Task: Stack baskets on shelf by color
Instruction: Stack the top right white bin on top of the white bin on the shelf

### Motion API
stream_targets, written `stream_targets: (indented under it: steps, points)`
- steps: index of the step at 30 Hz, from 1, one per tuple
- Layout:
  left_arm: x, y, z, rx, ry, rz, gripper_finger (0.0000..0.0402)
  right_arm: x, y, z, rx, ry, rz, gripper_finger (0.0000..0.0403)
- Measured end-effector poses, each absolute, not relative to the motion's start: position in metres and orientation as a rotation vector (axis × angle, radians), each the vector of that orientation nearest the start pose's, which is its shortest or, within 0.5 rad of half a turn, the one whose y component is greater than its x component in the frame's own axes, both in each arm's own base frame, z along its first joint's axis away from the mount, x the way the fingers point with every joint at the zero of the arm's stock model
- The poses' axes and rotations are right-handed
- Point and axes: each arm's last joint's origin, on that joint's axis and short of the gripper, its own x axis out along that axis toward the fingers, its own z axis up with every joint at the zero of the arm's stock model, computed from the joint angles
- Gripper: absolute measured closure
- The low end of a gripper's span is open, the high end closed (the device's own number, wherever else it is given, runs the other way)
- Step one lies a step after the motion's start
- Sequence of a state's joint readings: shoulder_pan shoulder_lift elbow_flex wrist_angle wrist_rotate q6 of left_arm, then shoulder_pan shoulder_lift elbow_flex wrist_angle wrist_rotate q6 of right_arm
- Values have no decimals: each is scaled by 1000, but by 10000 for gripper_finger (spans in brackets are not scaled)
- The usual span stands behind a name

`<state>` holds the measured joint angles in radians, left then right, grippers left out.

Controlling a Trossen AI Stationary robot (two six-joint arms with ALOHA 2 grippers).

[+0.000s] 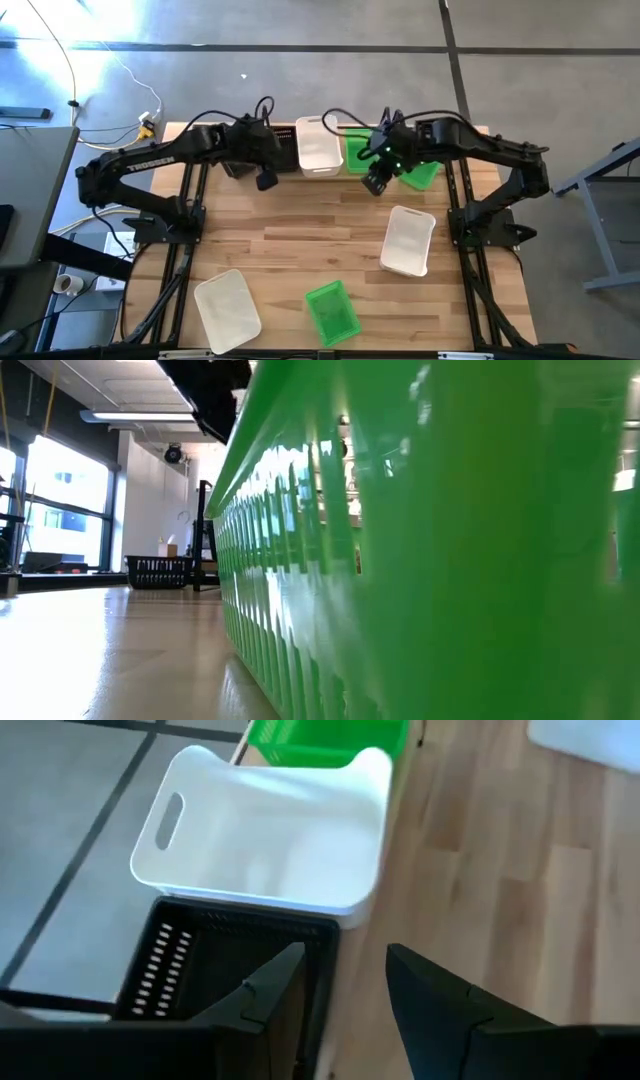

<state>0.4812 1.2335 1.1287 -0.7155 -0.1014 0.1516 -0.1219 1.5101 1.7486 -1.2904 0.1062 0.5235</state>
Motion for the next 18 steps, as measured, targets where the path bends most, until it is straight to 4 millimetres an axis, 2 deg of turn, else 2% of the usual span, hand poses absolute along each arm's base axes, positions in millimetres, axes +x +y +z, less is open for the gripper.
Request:
stream_targets:
  steps: [9, 13, 18]
  points:
    - [202, 87, 326, -94, 871, 448, 270, 276, -21, 365, 627, 1166, -289, 284]
    - [198, 74, 333, -88, 845, 412, 270, 276, -4, 350, 670, 1247, -263, 284]
    - [192, 60, 339, -67, 821, 364, 271, 273, 24, 330, 624, 1344, -235, 279]
